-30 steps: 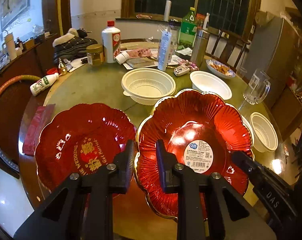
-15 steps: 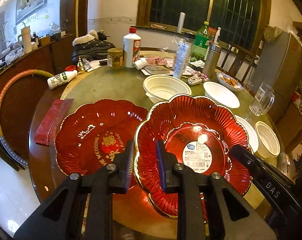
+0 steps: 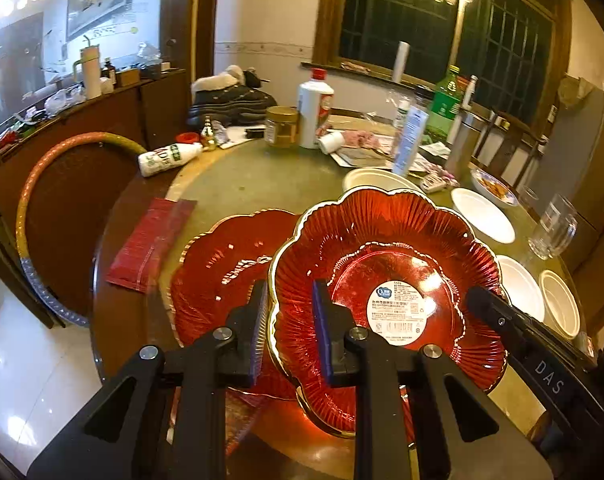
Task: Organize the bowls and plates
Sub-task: 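Lift the stickered plate and lower it onto the large red plate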
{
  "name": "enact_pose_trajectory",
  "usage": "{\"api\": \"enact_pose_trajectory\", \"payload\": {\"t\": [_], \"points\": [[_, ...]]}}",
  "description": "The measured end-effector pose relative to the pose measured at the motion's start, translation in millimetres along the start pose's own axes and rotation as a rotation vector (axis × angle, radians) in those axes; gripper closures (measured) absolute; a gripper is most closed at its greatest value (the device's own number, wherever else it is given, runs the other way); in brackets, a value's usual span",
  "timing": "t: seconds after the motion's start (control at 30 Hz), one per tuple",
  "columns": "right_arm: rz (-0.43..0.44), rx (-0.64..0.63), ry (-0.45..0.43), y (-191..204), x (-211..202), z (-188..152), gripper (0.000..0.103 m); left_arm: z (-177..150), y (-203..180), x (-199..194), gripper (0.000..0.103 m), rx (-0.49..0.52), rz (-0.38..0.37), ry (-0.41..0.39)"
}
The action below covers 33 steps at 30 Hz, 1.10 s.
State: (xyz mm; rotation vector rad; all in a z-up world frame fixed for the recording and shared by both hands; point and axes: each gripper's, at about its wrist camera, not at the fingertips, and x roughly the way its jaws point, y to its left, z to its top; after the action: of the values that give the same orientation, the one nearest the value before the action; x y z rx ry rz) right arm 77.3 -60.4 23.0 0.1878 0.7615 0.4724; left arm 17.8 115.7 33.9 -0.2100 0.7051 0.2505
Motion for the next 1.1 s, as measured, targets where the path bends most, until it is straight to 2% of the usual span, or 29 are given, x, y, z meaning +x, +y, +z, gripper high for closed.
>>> {"api": "enact_pose_trajectory", "payload": {"t": [0.63,1.1], "points": [[0.033,-0.062,0.030,37.8,32.4,15.0,0.090,9.3,33.0,8.6,0.084,-0.050,0.075,-0.013],[0.030,-0.070,0.071,44.5,64.6,18.9,0.090,7.3,40.7,35.1,0.084,-0.057,0.128,0.026]]}}
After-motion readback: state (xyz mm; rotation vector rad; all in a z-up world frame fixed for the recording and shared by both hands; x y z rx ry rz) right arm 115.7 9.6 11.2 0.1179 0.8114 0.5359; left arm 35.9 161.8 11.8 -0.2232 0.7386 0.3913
